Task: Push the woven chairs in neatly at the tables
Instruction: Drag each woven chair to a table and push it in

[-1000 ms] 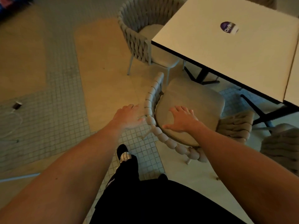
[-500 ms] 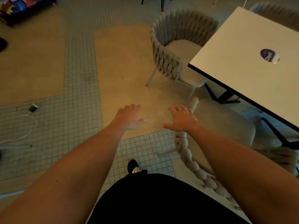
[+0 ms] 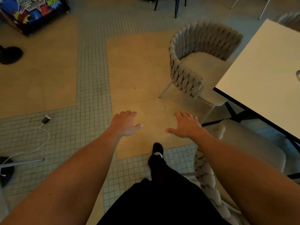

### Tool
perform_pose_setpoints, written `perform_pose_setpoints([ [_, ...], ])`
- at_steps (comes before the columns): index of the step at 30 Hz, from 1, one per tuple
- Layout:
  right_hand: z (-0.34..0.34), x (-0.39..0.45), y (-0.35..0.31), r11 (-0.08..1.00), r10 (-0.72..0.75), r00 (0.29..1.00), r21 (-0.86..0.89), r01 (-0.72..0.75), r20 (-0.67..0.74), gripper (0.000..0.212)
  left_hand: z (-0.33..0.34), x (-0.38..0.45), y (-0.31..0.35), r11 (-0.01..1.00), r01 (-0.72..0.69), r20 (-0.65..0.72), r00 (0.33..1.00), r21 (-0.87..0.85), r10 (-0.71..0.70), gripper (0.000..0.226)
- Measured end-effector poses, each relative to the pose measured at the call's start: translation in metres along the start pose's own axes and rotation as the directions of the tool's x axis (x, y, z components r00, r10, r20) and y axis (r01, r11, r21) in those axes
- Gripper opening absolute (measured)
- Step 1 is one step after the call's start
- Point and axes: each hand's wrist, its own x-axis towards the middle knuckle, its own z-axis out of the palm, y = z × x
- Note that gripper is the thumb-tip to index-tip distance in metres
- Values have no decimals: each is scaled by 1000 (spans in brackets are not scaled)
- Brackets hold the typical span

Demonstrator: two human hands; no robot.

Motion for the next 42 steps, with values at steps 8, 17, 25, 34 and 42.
perform_pose_setpoints([
  [8,-67,111,-5,1000,-13,1000,10,14,-27,97,-62,108,-28,999,47,-56,997,9,-47,79],
  [17,-140,208,-5,999,-33,999,-20,33,-5,94,-126,203,-49,998,65,-62,996,-5,-65,82],
  [25,-186,296,-12,1000,5,1000,21,-5,7,93,-186,303,-88,999,-8,-47,999,41,10,83],
  [34,-238,396,-32,978,165,986,131,-162,-10,95,-277,434,-137,977,-157,28,988,145,154,83],
  [42,-275,455,-37,921,309,951,255,-295,-15,96,-341,520,-147,931,-304,94,952,204,290,84],
])
